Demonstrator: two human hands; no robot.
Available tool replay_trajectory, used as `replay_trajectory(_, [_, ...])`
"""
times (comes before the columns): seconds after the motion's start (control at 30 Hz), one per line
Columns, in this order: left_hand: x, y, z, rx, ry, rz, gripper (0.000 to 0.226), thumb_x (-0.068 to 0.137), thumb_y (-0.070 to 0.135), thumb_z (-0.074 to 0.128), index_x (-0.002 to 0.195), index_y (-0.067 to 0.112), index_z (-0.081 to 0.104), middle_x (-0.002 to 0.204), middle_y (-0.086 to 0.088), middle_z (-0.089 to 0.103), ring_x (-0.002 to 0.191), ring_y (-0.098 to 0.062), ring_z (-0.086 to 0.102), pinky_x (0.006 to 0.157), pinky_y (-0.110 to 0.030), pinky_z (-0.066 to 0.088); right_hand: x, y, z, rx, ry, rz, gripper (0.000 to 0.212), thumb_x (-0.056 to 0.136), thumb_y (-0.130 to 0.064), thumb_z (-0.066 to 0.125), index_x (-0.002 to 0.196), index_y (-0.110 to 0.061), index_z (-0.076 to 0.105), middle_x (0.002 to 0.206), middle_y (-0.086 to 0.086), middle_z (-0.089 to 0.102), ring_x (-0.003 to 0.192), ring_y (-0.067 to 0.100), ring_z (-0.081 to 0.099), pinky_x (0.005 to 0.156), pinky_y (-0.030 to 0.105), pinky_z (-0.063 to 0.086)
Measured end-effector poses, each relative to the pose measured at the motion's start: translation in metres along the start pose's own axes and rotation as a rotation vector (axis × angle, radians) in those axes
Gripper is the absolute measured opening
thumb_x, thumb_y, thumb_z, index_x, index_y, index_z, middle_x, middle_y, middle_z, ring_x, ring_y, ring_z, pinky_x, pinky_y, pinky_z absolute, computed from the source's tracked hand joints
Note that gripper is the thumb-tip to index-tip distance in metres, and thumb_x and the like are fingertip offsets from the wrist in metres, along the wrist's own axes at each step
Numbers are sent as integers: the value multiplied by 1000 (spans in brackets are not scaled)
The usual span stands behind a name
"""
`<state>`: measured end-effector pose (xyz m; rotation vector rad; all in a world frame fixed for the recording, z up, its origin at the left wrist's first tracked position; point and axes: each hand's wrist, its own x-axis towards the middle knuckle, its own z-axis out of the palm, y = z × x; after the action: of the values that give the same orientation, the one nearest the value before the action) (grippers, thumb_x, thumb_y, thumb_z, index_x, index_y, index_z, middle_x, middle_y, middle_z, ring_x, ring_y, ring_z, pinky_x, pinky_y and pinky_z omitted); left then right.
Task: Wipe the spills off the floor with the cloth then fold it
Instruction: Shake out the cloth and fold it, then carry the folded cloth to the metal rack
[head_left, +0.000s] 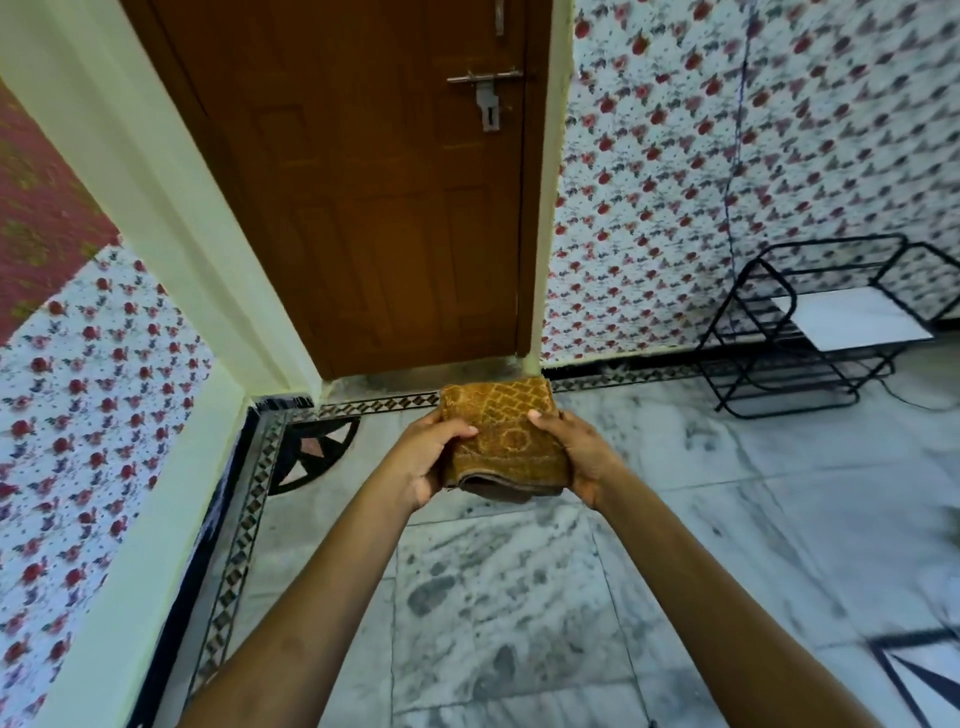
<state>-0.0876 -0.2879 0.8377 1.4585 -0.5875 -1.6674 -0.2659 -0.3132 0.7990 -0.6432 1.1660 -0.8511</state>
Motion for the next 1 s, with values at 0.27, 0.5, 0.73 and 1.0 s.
replay_trajectory(0.27, [47, -5, 140, 75, -21, 55, 33, 85, -5, 49, 105, 18, 59, 107, -17, 63, 97, -34, 60, 93, -48, 46, 26, -59, -128, 20, 34, -25, 42, 81, -30, 71, 118, -15, 59, 116, 12, 65, 103, 32, 63, 90, 50, 52])
replay_trajectory(0.5, [89, -20, 292, 6, -38, 72, 38, 85, -5, 47, 117, 14, 57, 105, -16, 65, 90, -32, 63, 87, -46, 51, 50, -132, -270, -2, 32, -42, 45, 79, -30, 73, 119, -14, 59, 113, 12, 67, 99, 31, 66, 88, 50, 53])
replay_trajectory(0.73, [148, -12, 386, -34, 26, 60, 33, 85, -6, 50, 114, 7, 57, 98, -16, 66, 81, -29, 66, 73, -39, 56, 100, -185, -353, 27, 21, -22, 40, 81, -28, 71, 116, -14, 61, 111, 12, 68, 99, 32, 65, 87, 50, 53])
replay_trajectory(1.0, [263, 13, 500, -39, 7, 30, 22, 84, -7, 56, 102, 7, 61, 94, -16, 66, 85, -31, 65, 82, -42, 54, 185, -257, -456, 43, 132, 1, 56, 76, -31, 76, 126, -15, 54, 117, 12, 65, 99, 31, 65, 82, 47, 55])
